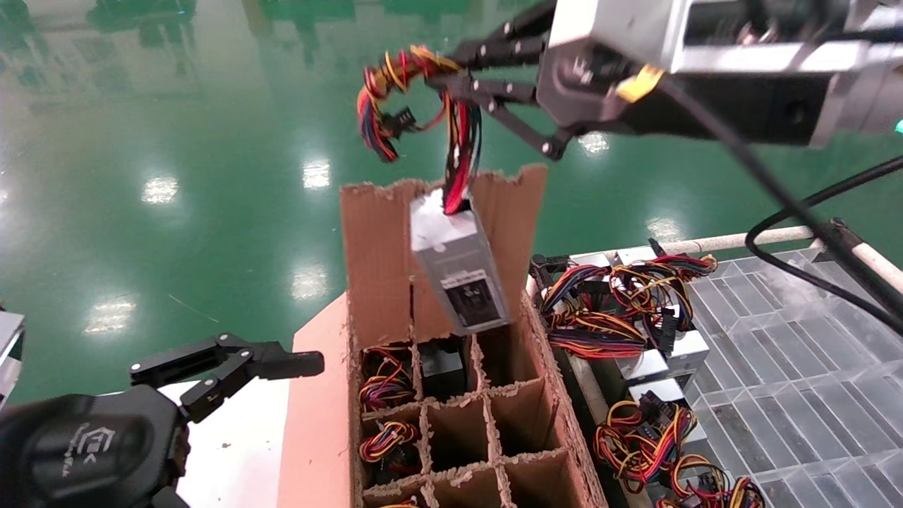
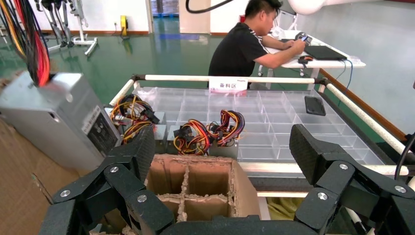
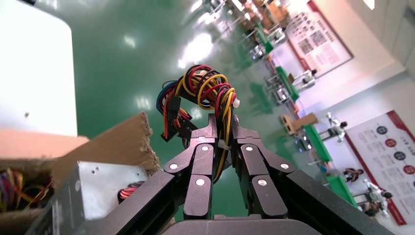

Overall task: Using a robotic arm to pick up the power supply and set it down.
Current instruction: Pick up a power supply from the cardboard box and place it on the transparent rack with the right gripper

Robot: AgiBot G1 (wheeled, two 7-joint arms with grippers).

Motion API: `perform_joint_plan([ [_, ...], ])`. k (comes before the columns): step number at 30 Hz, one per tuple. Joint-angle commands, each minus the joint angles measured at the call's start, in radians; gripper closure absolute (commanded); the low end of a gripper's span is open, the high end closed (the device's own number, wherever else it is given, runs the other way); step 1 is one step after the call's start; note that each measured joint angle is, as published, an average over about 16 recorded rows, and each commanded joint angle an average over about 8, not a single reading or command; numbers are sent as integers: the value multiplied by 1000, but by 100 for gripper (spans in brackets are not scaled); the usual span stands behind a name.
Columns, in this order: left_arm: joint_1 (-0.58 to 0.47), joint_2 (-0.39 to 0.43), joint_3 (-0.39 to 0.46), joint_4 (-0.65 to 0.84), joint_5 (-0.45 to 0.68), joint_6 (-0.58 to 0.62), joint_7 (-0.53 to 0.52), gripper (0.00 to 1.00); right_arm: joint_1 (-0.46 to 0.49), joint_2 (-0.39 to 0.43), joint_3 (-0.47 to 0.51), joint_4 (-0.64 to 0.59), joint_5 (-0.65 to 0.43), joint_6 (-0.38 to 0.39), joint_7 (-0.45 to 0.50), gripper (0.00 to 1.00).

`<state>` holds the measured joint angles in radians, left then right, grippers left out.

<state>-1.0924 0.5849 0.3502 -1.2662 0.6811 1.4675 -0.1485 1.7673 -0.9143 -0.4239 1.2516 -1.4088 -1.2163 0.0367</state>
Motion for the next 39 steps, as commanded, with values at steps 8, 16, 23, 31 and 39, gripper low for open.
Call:
perform_joint_plan([
  [8,0,0,0,0,0,0,0,0,45,17,18,-12,14,-12,10,100],
  [16,0,0,0,0,0,0,0,0,90,41,25,-18,10,-30,19,100],
  [23,0,0,0,0,0,0,0,0,130,72,38,-20,16,-56,27,100],
  [31,0,0,0,0,0,0,0,0,134,93,45,-32,54,-97,52,100],
  [39,0,0,1,0,0,0,0,0,132,37,9,-74,65,-141,51,100],
])
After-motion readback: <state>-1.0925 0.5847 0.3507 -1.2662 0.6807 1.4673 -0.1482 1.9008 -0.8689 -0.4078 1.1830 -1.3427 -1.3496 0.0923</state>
